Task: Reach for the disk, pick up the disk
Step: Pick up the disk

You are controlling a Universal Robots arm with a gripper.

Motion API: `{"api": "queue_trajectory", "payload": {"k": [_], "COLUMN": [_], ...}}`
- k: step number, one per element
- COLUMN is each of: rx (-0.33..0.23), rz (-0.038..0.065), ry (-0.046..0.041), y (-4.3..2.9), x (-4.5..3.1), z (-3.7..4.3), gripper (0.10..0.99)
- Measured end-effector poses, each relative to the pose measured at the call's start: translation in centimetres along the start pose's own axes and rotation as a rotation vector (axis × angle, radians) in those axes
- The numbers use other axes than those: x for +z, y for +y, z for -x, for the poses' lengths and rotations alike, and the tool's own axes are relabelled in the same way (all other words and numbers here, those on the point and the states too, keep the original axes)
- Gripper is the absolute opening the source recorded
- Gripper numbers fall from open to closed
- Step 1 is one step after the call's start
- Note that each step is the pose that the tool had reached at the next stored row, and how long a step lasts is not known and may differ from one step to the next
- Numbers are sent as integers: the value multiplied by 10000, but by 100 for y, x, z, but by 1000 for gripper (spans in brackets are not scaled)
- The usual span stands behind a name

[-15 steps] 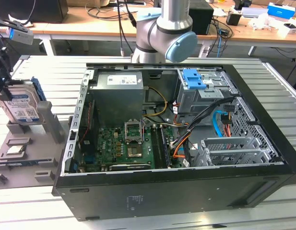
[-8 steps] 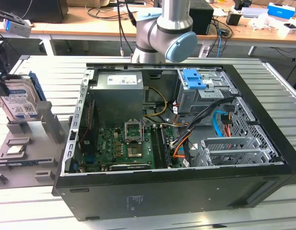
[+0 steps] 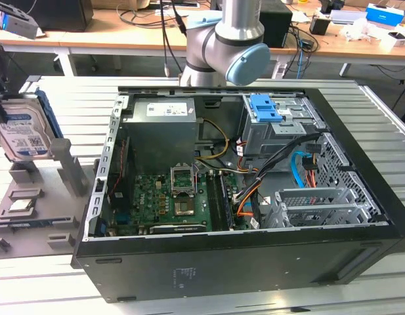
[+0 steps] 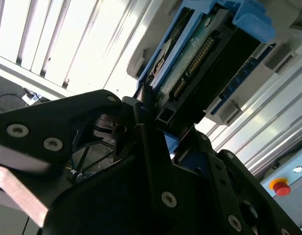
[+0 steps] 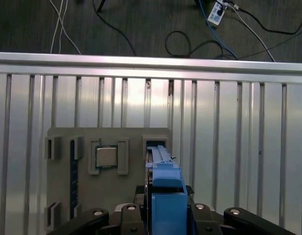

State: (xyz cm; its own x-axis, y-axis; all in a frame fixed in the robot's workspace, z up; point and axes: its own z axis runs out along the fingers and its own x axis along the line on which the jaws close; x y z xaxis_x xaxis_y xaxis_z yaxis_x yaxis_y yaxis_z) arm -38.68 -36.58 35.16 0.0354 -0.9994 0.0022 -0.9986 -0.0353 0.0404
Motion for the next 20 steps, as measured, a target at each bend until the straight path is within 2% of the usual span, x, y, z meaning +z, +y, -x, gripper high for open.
{"api": "queue_trajectory", "payload": {"k": [5,12,14,15,20], "rx": [1,1,1,2,2], "rz": [1,0,1,1,2], "ry": [13,20,25,33,46], "y": [5,8,10,13,17], "x": [-153,-285,-354,-444,-592], "z": [2,3,4,5,7], "gripper": [365,365,365,365,365]}}
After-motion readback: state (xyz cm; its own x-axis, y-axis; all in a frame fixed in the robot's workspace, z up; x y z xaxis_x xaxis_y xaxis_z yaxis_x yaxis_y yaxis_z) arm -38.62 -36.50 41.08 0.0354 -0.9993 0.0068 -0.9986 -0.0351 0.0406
